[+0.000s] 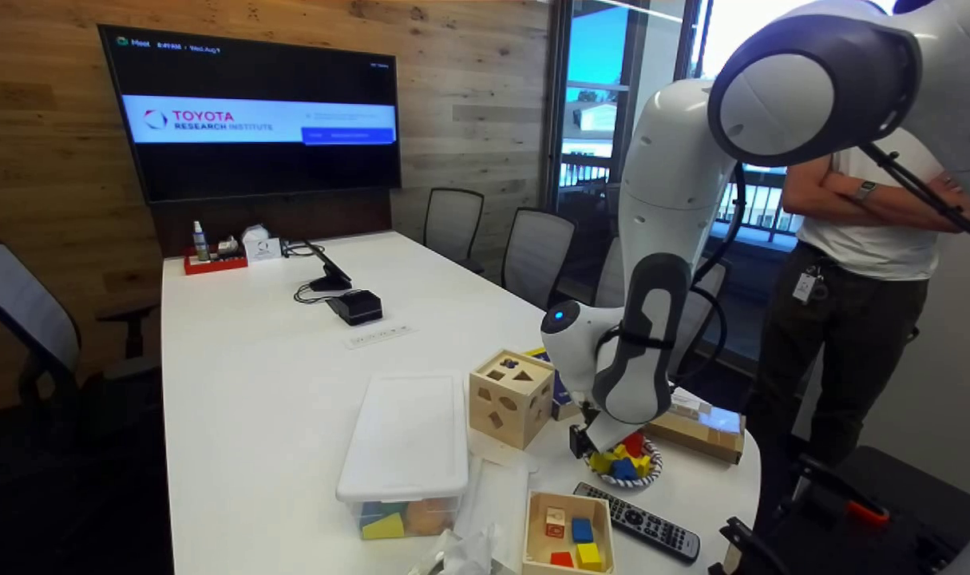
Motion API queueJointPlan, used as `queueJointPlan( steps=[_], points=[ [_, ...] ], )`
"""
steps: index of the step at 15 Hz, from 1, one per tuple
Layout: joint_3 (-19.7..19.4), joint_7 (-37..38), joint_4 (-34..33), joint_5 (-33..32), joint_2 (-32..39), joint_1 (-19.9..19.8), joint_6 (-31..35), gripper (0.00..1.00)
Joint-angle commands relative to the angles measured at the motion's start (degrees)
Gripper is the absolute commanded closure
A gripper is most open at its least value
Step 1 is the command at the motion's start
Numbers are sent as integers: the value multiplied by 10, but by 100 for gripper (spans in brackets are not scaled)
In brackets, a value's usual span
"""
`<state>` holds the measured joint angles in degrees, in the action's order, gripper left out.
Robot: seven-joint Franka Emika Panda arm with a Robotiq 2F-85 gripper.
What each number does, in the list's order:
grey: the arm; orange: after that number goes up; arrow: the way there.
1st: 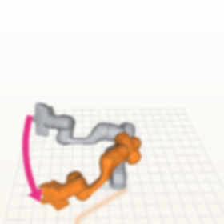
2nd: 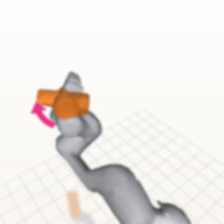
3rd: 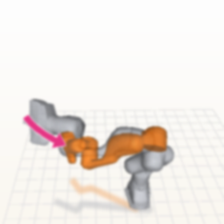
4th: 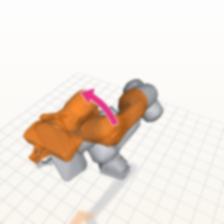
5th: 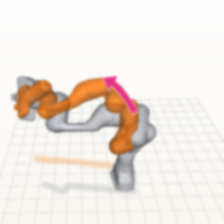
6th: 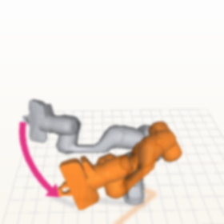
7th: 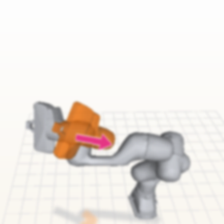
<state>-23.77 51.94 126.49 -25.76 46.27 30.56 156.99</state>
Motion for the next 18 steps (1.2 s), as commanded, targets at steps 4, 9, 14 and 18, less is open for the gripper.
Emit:
queueJointPlan(
  steps=[4,9,14,18],
  points=[
    [-1,-3,-1,4,1,1,-1,0],
    [-7,-2,10,-1,-15,7,3,0],
    [-15,-5,24,-7,-47,8,6,0],
    [-10,0,5,-4,-36,-1,0,0]
  ],
)
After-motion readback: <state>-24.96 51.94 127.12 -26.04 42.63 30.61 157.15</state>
